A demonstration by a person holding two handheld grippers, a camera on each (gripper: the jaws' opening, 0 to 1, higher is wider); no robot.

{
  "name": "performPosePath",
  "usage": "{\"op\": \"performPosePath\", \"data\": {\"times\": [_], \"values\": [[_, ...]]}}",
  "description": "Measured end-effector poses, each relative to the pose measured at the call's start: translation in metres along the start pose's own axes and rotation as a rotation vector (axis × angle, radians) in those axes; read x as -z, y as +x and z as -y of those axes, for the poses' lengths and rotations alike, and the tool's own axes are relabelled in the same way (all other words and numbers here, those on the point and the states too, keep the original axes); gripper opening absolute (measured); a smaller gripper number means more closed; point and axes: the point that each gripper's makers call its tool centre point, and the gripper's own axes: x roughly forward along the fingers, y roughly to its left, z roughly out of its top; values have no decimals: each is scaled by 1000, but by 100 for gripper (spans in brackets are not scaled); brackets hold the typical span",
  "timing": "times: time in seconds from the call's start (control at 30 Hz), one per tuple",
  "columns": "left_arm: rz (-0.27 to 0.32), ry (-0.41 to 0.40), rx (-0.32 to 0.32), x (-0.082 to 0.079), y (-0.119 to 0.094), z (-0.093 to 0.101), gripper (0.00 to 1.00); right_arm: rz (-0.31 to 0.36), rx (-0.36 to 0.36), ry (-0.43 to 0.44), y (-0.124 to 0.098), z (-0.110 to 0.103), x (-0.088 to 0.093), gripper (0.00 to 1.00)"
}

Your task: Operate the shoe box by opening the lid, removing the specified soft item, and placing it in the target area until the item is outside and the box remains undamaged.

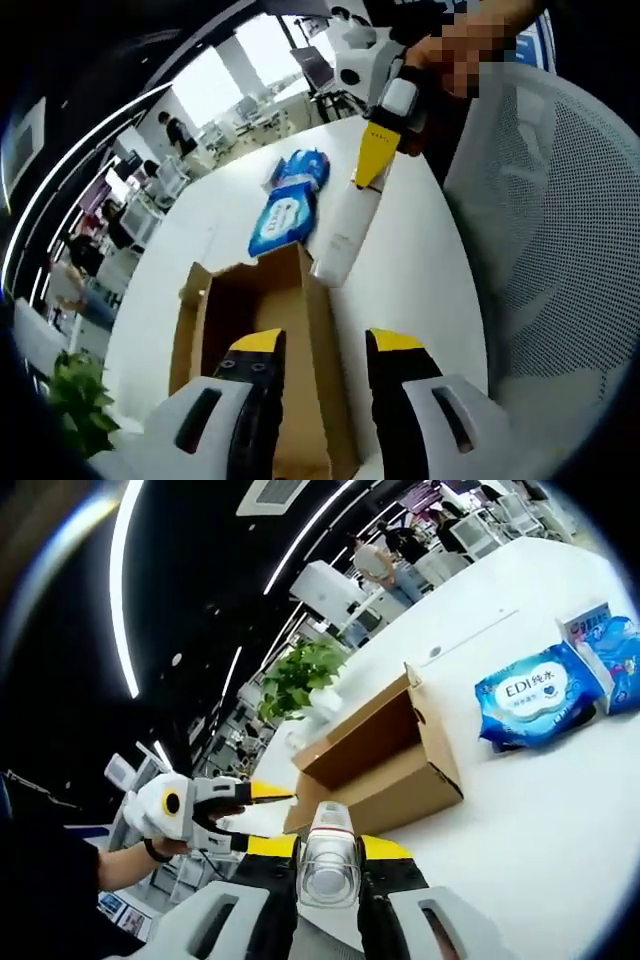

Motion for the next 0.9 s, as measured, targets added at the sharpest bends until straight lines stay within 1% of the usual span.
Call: {"op": "performPosePath", "data": {"times": [0.03, 0.07, 0.1, 0.13, 0.17, 0.2, 0.27, 0.37, 0.43, 0.6, 0.77, 0.9], "values": [[4, -35, -4, 3, -1, -2, 34, -1, 3, 0, -1, 1, 0, 18], [17, -89, -18, 6, -3, -5, 34, -3, 6, -1, -1, 3, 1, 18], [27, -120, -27, 8, -4, -7, 34, -3, 9, -1, -2, 4, 2, 18], [44, -174, -44, 10, -6, -11, 34, -4, 11, 1, -3, 5, 3, 18], [57, -219, -48, 10, -7, -12, 35, -5, 12, 1, -4, 5, 3, 18], [67, -277, -53, 13, -8, -14, 38, -6, 15, 2, -5, 6, 4, 18], [81, -343, -65, 18, -10, -15, 41, -9, 21, 2, -6, 8, 5, 18], [99, -416, -69, 22, -12, -14, 42, -11, 26, 1, -8, 10, 5, 18], [111, -455, -78, 24, -13, -15, 42, -12, 28, -2, -10, 12, 2, 18], [115, -499, -90, 27, -13, -16, 42, -11, 37, -11, -16, 20, -8, 18], [134, -559, -114, 27, -13, -19, 42, -25, 55, -33, -21, 31, -18, 18], [140, -594, -122, 28, -12, -19, 42, -18, 71, -39, -27, 44, -34, 18]]}}
